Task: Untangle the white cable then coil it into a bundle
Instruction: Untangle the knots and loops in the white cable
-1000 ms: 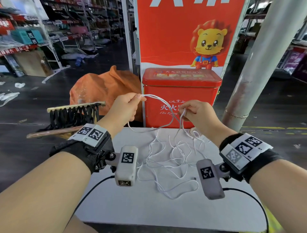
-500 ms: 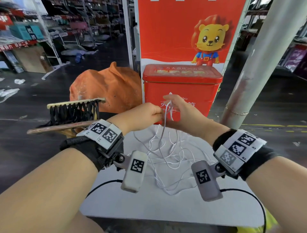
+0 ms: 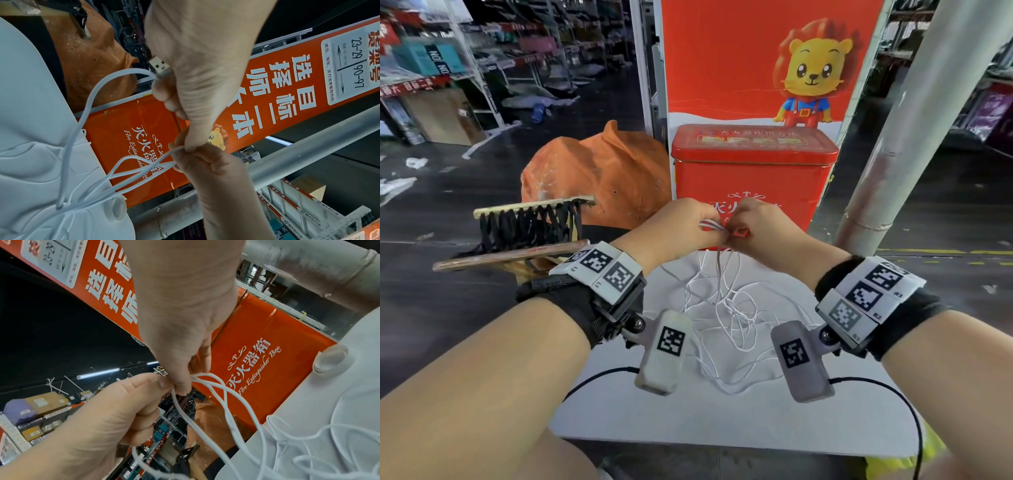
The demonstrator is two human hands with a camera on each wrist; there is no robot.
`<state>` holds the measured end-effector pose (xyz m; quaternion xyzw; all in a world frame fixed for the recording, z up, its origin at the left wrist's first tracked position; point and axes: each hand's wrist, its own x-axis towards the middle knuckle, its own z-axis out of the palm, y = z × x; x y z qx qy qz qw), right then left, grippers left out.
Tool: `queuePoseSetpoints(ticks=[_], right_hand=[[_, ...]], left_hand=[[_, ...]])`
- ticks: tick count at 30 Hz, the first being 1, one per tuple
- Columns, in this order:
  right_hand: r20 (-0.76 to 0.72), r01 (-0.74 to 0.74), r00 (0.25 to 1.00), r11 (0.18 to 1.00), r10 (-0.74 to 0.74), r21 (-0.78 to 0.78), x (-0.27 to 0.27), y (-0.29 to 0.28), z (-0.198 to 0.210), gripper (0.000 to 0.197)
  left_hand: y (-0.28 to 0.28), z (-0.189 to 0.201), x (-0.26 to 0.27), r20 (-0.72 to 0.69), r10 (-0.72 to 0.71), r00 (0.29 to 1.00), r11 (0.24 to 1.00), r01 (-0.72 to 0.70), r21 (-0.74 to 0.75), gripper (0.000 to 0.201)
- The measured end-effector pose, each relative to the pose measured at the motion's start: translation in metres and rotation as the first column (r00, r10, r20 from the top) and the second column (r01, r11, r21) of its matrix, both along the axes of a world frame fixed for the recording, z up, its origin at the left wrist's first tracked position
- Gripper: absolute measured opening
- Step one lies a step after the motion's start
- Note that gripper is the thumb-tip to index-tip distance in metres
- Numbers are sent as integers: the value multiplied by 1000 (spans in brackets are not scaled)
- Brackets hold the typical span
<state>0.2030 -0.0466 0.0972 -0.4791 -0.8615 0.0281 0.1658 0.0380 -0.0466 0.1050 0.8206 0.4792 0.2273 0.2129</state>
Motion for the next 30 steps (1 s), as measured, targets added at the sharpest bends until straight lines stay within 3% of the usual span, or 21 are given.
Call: queuePoseSetpoints(ticks=[3,6,9,12,14,19,22,25,28,30], right_hand=[[-4,-13,1000,999,12,-47,3,1,-1,24],[-178,-20,984,996,3,-93,8,0,-1,19],[-275,27,961,1000,-21,16,8,0,0,20],[-393,119,913,993,-113,-10,4,-1,5,24],[-448,149,883,989,-139,-13,-1,-2,6,24],[-486,137,865,990,-127,-15,-4,1,4,21],[-551,164,816,984,-174,-67,-2,1,1,15],[-615,208,767,978,-181,-27,-3,0,3,19],[-590,120,798,992,-122,-42,-5,-2,6,4],[-589,-9,804,989,-80,-147,-4,-2,3,18]], left_hand=[[-1,-3,0,13,13,1000,999,-13,-36,35],[-4,-1,-3,86,22,996,995,-14,-100,31],[-7,4,-4,85,19,996,987,-5,-161,24],[-7,5,-3,148,45,988,974,-10,-228,42],[-6,4,1,158,29,987,980,3,-198,44],[1,3,2,157,-13,988,995,28,-95,25],[-1,4,0,177,24,984,992,-2,-125,35],[-3,6,2,309,88,947,965,-4,-261,48],[-2,5,0,423,166,891,928,4,-372,38],[-2,5,-3,456,189,870,923,1,-384,33]])
